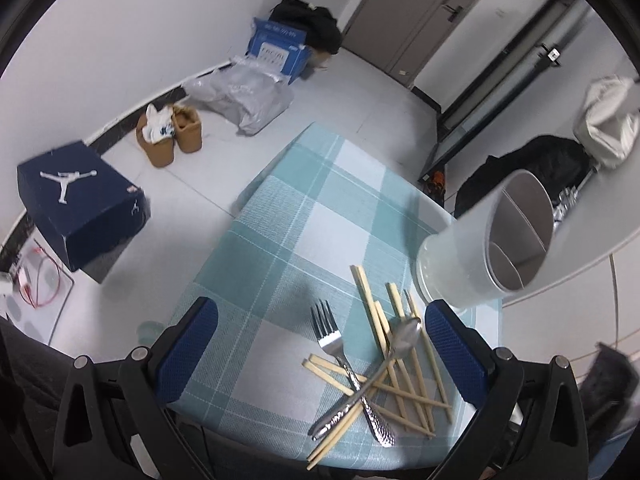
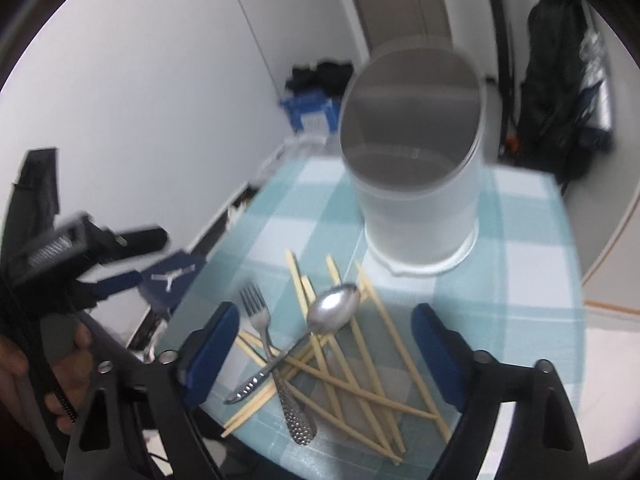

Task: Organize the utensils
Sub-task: 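Lower the right tool onto the metal spoon and close on it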

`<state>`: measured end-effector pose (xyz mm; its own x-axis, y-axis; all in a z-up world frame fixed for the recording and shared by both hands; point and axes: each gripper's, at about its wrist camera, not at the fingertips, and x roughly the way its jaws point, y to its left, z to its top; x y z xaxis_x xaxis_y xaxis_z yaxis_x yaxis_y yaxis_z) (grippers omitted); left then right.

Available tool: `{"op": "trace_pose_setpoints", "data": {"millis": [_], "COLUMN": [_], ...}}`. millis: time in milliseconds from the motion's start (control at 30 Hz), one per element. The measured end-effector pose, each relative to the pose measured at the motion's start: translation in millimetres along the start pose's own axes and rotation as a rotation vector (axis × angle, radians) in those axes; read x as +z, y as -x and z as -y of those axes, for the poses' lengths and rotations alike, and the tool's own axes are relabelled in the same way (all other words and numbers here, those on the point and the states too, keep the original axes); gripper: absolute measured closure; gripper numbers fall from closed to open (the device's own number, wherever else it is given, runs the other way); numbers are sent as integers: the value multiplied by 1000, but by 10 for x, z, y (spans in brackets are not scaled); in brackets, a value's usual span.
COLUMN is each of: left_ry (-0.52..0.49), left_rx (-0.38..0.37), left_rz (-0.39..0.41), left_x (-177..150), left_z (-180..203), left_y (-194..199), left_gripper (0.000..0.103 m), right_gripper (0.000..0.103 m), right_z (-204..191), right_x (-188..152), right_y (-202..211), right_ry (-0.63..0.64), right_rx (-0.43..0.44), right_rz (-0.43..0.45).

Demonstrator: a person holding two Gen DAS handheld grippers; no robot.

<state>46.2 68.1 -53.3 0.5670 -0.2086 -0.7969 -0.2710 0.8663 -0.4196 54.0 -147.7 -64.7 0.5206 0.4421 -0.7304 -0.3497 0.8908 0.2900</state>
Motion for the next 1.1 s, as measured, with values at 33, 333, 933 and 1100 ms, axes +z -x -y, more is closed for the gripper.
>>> {"op": "trace_pose_setpoints", "data": {"millis": [33,333,933,1100], "left_ry": [8,81,95,96], "left_rx": [-1,-57,-62,-59], "left_rz": [-6,-118,-168,-165], "left_x": [20,142,163,163], "left_z": [-23,-180,-257,-265], "left_y": [-25,-269,-404,-411], "left_gripper": [1,1,1,1], "right_gripper": [28,46,58,61], "right_z": [24,306,324,293], "right_x": [7,52,54,31], "right_y": [-85,-673,-685,-708], "right_ry": [-9,-141,-155,-154], "right_rx": [14,57,80,100], "right_rz": [-28,-158,-164,-185]}}
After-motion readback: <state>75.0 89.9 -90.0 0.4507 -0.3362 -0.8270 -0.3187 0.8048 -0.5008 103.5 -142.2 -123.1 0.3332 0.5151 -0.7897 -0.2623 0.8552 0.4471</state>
